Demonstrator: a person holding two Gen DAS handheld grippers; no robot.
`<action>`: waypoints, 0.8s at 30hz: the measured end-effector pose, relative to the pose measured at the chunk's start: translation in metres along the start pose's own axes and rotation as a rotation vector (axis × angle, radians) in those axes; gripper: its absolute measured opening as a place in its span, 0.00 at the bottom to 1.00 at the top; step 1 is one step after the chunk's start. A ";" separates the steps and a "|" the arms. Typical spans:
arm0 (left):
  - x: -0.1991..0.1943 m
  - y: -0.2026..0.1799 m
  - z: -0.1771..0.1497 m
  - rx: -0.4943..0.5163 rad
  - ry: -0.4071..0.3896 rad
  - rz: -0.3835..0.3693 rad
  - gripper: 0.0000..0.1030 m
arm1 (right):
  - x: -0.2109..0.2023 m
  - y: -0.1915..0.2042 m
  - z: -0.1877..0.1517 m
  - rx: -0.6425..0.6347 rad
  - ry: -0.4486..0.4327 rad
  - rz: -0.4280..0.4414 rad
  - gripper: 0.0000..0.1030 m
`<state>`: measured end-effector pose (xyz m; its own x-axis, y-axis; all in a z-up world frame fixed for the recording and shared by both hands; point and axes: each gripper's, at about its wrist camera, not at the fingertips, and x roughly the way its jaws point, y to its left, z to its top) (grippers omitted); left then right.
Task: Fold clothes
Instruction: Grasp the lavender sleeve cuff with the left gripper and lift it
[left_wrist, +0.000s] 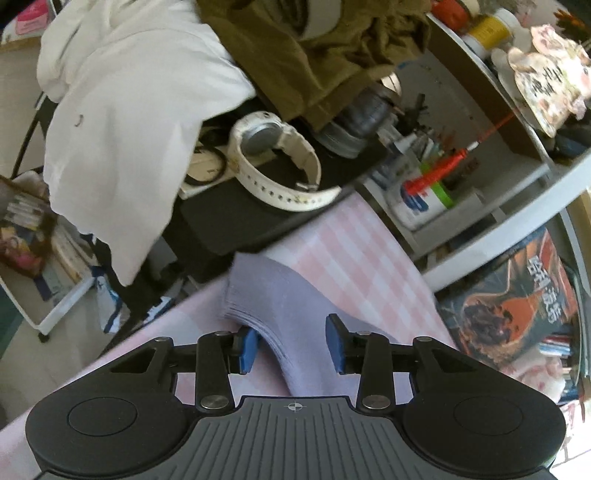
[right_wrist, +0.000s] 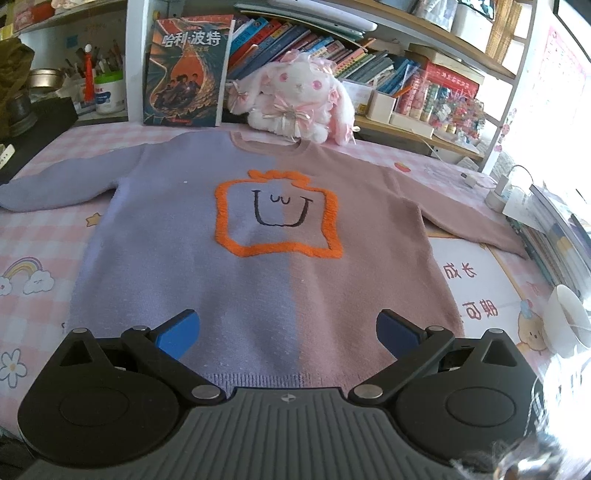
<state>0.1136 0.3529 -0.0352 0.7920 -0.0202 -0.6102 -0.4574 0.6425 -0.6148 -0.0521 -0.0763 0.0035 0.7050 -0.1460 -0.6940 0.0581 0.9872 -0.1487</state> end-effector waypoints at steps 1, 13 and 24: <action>0.000 0.000 0.000 0.008 -0.002 0.006 0.26 | 0.000 -0.001 0.000 0.002 0.002 -0.001 1.00; -0.023 -0.028 -0.006 0.194 -0.107 0.028 0.03 | 0.010 -0.018 -0.007 0.032 0.020 0.018 1.00; -0.053 -0.142 -0.057 0.408 -0.176 -0.093 0.02 | 0.038 -0.084 -0.005 0.028 0.014 0.089 1.00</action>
<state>0.1138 0.2194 0.0561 0.8952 0.0160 -0.4454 -0.2123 0.8940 -0.3946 -0.0333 -0.1650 -0.0137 0.6981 -0.0579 -0.7137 0.0152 0.9977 -0.0662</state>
